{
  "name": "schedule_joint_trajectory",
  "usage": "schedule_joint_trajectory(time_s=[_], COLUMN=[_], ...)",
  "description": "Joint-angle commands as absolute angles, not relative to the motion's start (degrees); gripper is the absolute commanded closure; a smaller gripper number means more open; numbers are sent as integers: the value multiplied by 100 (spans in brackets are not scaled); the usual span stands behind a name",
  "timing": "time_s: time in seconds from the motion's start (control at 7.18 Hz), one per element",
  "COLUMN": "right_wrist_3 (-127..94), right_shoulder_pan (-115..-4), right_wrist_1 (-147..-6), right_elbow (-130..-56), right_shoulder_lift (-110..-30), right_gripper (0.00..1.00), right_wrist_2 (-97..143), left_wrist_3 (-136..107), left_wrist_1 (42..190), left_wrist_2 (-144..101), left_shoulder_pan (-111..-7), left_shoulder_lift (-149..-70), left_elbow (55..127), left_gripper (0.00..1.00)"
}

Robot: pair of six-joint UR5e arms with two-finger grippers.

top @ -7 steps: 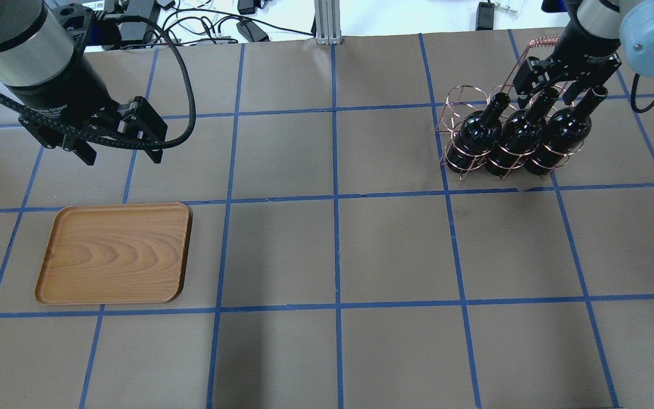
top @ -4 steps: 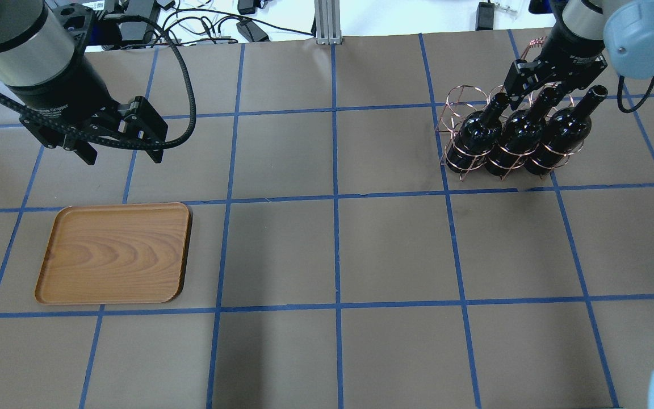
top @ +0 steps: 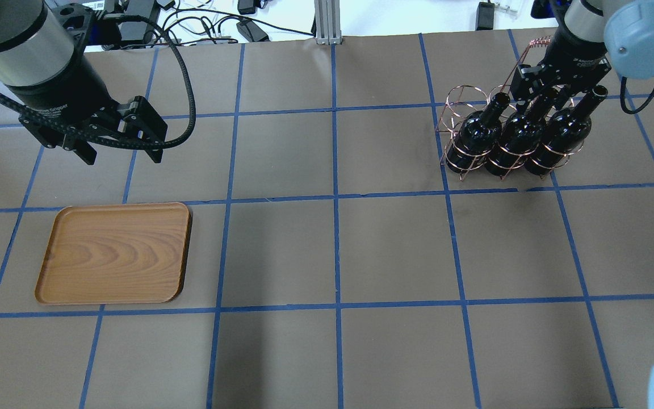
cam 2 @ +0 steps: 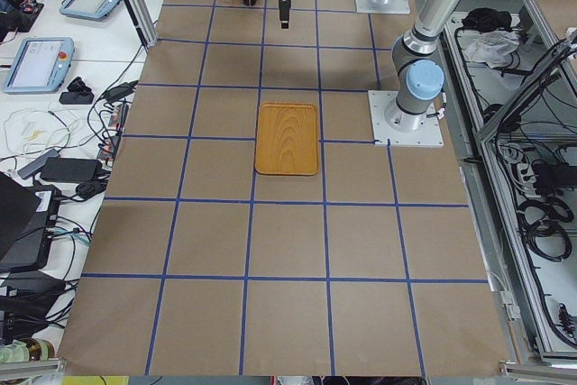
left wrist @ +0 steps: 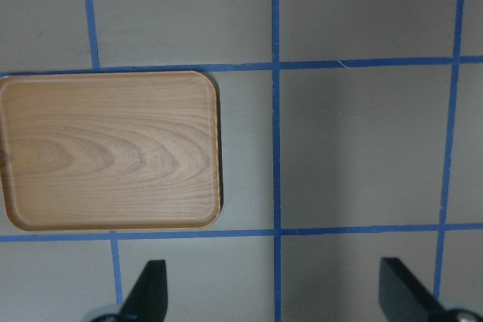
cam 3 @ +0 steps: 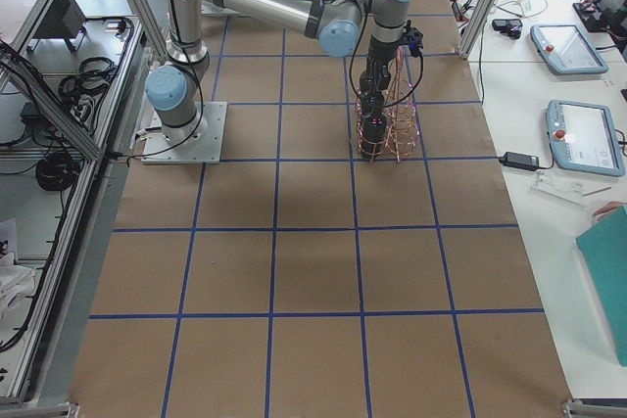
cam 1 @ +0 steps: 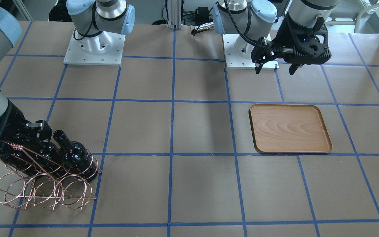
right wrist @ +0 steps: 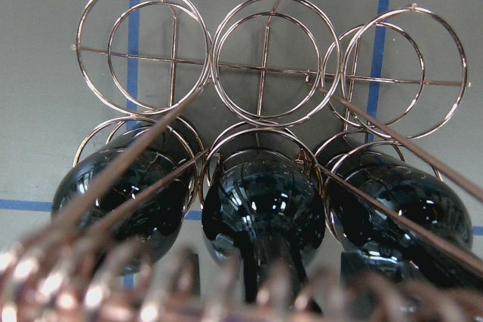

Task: Take wine from basket and place on tray
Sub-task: 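Close the right gripper on the middle dark bottle's neck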

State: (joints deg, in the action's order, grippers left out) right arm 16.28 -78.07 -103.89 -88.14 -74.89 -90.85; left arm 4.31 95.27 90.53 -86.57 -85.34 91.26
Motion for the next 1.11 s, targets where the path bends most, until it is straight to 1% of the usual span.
schedule_joint_trajectory(time_s=[0.0, 0.14, 0.28, 0.42, 0.56, 0.7, 0.84, 0.98], right_wrist_3=[1600, 1617, 1600, 1617, 1600, 1565, 1573, 1565], right_shoulder_pan=[-7805, -7805, -7805, -7805, -7805, -7805, -7805, -7805], right_wrist_1=[-10371, -10380, -10371, -10380, -10371, -10362, -10362, -10267], right_elbow=[-8815, -8815, -8824, -8816, -8815, -8798, -8780, -8693], right_shoulder_lift=[-7488, -7488, -7480, -7479, -7479, -7488, -7488, -7540], right_gripper=[48, 54, 56, 56, 60, 77, 90, 93], right_wrist_2=[-9097, -9097, -9079, -9070, -9053, -9088, -9088, -9070], left_wrist_3=[431, 431, 431, 431, 431, 431, 431, 431], left_wrist_1=[9501, 9518, 9519, 9519, 9519, 9519, 9519, 9519], left_wrist_2=[9044, 9053, 9053, 9053, 9053, 9053, 9053, 9053], left_shoulder_pan=[-8640, -8640, -8640, -8640, -8640, -8640, -8631, -8631], left_shoulder_lift=[-8534, -8534, -8534, -8534, -8534, -8534, -8534, -8534], left_elbow=[9123, 9123, 9132, 9132, 9132, 9132, 9132, 9132], left_gripper=[0, 0, 0, 0, 0, 0, 0, 0])
